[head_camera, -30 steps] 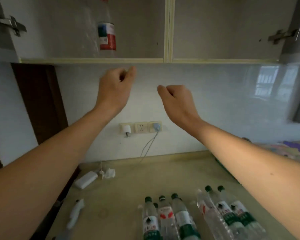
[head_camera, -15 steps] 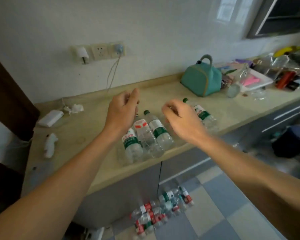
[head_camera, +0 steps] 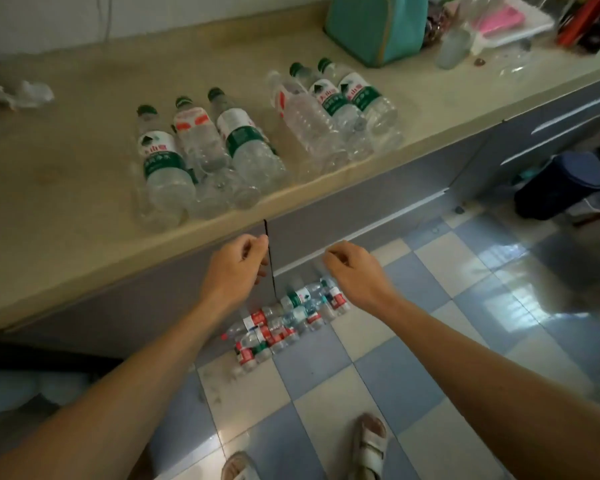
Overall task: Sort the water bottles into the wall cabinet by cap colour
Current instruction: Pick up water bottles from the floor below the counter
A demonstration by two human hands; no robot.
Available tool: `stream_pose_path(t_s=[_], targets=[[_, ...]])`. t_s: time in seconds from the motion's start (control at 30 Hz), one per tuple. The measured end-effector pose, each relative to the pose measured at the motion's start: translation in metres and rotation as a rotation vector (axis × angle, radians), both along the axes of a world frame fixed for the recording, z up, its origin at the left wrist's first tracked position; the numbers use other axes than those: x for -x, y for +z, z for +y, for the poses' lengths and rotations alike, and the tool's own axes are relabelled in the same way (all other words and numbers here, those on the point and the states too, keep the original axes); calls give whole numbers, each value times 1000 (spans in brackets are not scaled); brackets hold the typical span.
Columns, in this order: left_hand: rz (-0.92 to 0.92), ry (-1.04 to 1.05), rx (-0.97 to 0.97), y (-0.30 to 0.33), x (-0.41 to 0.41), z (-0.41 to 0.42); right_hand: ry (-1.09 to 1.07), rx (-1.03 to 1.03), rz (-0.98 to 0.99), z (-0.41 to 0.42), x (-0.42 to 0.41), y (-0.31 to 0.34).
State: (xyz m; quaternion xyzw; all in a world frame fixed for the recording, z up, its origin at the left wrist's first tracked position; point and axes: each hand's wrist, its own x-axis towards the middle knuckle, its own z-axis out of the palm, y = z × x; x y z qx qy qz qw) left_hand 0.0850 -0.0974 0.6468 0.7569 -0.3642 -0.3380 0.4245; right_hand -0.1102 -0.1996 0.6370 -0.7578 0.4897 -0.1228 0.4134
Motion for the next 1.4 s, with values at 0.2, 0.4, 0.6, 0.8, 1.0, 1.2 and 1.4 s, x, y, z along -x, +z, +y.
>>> stream_pose_path(t_s=[0.2,0.4,0.6,0.8,1.0,1.2,1.4], targets=[[28,100,-169,-120,50,-10,26,-157,79,-30,50,-107],[16,160,-311,-264,69,-16,62,-218,131,-52,75,-245],[-108,181,-403,-439,77,2,-5,-295,161,-59,85,-422],[-109,359,-469,-593,50,18,-62,-393,134,-68,60,-570],[-228,543,-513,-694,35,36,-213,-393,68,-91,24,-671],[-192,809,-527,-760,-2,39,-448,-378,-92,-114,-5,-738],[-165,825,-360,-783,-24,46,-598,-399,-210,-134,-29,-760]])
